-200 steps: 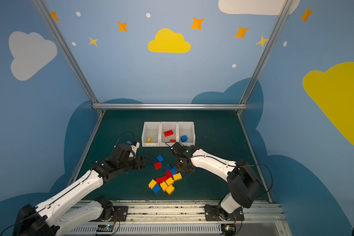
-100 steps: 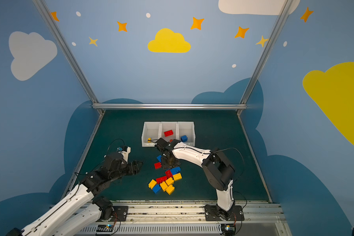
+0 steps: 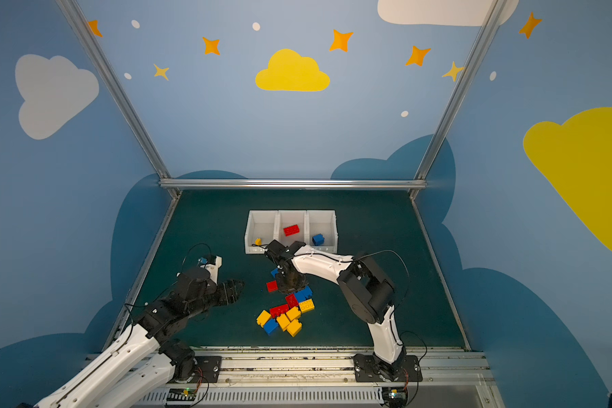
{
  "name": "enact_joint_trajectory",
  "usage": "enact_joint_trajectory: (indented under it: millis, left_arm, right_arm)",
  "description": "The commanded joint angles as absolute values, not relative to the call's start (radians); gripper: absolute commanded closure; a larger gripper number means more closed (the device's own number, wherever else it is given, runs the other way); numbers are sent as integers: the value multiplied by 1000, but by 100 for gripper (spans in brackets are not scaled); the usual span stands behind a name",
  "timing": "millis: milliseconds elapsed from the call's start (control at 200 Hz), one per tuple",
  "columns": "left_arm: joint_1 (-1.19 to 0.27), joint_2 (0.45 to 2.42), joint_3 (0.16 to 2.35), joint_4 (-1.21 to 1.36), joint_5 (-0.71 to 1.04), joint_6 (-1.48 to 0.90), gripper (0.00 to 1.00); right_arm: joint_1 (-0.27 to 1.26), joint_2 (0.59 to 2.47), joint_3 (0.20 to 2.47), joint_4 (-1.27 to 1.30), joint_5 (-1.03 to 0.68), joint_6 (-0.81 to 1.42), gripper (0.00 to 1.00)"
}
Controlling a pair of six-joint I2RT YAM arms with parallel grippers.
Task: Sort the legos into containers by color
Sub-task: 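Carry the blue brick with the right gripper to the compartment nearest it and release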
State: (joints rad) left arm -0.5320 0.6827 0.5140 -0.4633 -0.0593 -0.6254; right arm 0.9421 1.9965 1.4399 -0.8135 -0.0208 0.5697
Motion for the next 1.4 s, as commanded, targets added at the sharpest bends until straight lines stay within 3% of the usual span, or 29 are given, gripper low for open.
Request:
enact_joint_trajectory:
  millis: [0,421,741,1056,1397]
  left_arm:
    - [-529,687,512,-467,-60,-630,27]
    - [-529,687,514,-472,-58,-635,27]
    - [-530,684,498,-459,-58,-645,26]
    - [-529,661,491,-471,-55,-659,26]
    - [-529,599,465,-488,-74,-686,26]
  right_arm:
    - [940,2012,1464,-830,-23,565,66]
    - [918,1934,1494,-886,-14,515,71]
    - [718,1831,1655,-1007,38,339,71]
    - [512,1993,1866,-1006,42,276,71]
    - [428,2178,2034,-1048,28,294,69]
